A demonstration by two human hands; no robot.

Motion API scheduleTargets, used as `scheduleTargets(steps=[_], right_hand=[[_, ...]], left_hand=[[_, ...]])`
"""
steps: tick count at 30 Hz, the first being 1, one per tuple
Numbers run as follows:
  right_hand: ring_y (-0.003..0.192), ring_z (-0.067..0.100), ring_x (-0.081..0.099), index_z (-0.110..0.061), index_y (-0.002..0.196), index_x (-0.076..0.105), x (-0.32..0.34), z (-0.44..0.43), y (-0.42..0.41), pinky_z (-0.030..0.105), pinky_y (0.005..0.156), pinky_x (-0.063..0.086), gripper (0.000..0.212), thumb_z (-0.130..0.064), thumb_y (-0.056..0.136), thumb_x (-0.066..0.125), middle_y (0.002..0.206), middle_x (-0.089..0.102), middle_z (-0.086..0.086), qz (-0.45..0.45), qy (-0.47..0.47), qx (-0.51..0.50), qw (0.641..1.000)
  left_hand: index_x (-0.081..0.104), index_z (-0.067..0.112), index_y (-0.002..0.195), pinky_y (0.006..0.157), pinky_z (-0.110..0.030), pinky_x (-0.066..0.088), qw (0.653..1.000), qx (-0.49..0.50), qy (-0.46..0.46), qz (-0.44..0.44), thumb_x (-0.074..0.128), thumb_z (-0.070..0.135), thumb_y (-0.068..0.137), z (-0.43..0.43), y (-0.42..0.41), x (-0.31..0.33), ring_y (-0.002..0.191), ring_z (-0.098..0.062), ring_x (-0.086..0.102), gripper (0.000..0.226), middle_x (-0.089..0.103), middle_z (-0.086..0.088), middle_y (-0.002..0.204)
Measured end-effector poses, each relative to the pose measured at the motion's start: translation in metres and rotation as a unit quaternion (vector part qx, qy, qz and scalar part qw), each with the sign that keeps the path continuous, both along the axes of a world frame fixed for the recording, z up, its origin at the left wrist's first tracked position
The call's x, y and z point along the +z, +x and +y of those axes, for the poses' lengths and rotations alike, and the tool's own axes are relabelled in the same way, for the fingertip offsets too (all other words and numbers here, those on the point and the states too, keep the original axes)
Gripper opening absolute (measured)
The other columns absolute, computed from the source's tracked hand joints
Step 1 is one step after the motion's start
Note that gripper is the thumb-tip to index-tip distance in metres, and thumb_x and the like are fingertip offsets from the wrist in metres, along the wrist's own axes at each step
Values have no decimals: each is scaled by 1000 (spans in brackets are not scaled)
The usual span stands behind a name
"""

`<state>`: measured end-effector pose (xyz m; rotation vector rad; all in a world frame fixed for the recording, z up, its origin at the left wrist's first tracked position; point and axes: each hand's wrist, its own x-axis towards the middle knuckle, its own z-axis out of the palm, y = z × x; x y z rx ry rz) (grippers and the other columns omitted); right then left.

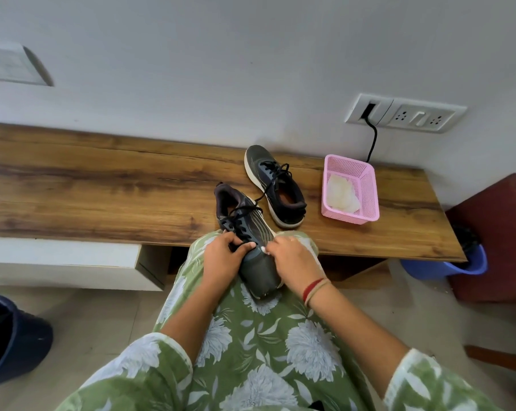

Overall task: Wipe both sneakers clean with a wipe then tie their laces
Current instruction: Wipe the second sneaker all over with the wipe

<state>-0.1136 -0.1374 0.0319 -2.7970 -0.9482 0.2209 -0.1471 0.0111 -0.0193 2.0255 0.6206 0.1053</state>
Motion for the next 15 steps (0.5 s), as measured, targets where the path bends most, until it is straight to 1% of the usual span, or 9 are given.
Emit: scheduleTargets(steps=[1,3,5,7,8,10,11,12,15], right_hand=[[98,26,52,-12,102,62,-3,-4,-8,34,81,44,19,-10,91,46,102,57,8,-11,2,7,1000],[87,25,56,-13,92,64,-5,-14,-24,33,72,50,12,-6,83,61,91,60,6,-5,5,14,1000],[74,21,58,-14,82,65,-9,-22,-35,29,61,52,18,-3,70,72,80,60,3,-20,35,25,999],[69,19,56,-16,78,64,-2,-24,-44,27,56,50,16,-3,70,72,76,59,1,-3,37,39,999],[71,19,56,-16,80,65,4,-23,-46,28,58,49,12,-5,76,66,78,59,0,9,25,58,998],[83,16,55,-16,93,67,19,-24,-38,27,72,48,18,-10,89,50,90,60,0,82,21,79,993],[88,14,54,-16,98,66,29,-23,-30,25,79,45,20,-13,92,48,95,60,-1,128,32,67,989],[90,12,53,-17,100,66,36,-21,-19,24,82,44,20,-14,93,48,98,60,-2,143,61,48,987],[91,16,55,-15,100,67,34,-7,17,28,81,44,20,-14,94,47,101,60,1,68,111,-44,991]], left_hand=[[58,11,67,53,-20,34,1000,3,-1,-1,76,33,77,0,0,0,63,-11,53,31,61,0,66],[58,12,66,53,-20,34,1000,5,-6,-5,77,33,77,0,1,0,62,-10,53,30,60,2,66],[59,12,65,53,-21,34,1000,5,-10,-7,77,33,76,0,0,-1,62,-10,53,30,60,2,65],[58,13,64,53,-22,34,1000,3,-13,-4,77,33,76,1,0,-2,61,-10,52,30,60,2,64],[57,14,63,53,-22,34,1000,1,-16,-3,77,33,76,2,0,-2,61,-11,52,30,59,2,64],[56,16,62,53,-23,34,1000,0,-20,-5,78,34,75,4,0,-3,60,-12,52,32,58,3,62],[55,16,61,53,-23,35,1000,0,-19,-4,78,34,75,5,1,-3,60,-12,52,32,58,3,62],[55,16,62,53,-23,35,1000,-2,-18,-2,78,35,75,6,1,-3,60,-13,52,32,58,2,62],[57,13,64,54,-25,35,1000,-5,-18,-6,77,35,75,5,0,-4,61,-15,53,32,60,-1,64]])
